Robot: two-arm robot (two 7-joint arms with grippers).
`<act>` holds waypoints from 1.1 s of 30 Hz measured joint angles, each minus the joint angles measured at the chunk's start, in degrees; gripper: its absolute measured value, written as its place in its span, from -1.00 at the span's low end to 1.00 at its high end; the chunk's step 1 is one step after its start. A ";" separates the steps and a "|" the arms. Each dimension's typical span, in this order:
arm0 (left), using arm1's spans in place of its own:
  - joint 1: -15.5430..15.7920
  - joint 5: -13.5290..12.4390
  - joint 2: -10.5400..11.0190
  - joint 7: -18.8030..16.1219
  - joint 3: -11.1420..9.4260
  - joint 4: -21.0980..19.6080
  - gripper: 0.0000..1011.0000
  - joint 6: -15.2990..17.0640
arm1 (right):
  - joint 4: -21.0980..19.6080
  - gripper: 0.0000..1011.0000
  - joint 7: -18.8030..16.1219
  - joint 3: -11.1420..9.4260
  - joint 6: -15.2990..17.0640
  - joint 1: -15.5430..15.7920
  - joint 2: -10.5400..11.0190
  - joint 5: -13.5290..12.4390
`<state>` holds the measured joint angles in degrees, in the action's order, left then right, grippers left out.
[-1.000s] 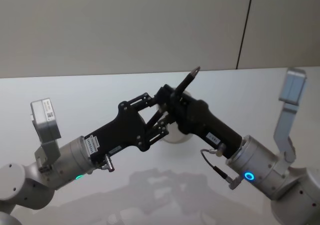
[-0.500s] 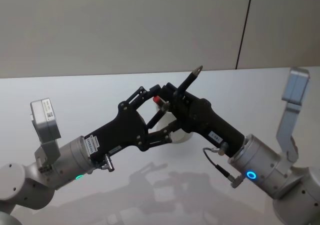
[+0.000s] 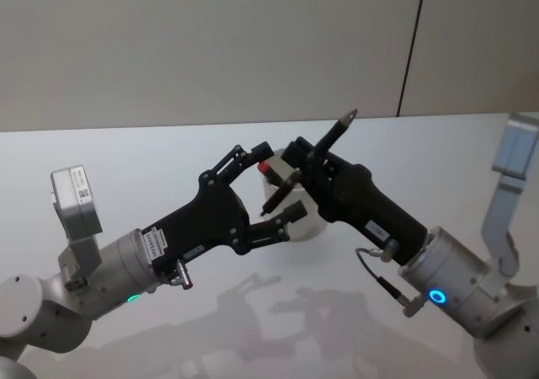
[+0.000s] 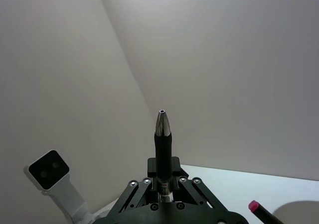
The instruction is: Place the pen into the pen holder.
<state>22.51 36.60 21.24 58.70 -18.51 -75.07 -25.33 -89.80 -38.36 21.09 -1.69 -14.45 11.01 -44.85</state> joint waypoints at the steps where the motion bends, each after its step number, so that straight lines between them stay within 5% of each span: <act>1: 0.00 0.00 0.00 0.00 0.00 0.00 0.99 0.00 | -0.21 -0.74 0.11 -0.07 -0.10 0.16 0.19 0.04; 15: 0.00 -0.01 0.00 0.03 0.00 0.00 0.99 -0.01 | -4.12 -0.74 5.25 -1.20 -2.46 2.56 3.20 2.40; 33: 0.00 -0.01 0.00 0.03 0.00 0.00 0.99 0.00 | -7.39 -0.74 14.19 -2.36 -7.93 2.91 5.00 13.44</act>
<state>22.51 36.59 21.24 58.73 -18.51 -75.06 -25.33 -97.19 -24.17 18.73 -9.61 -11.54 16.01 -31.42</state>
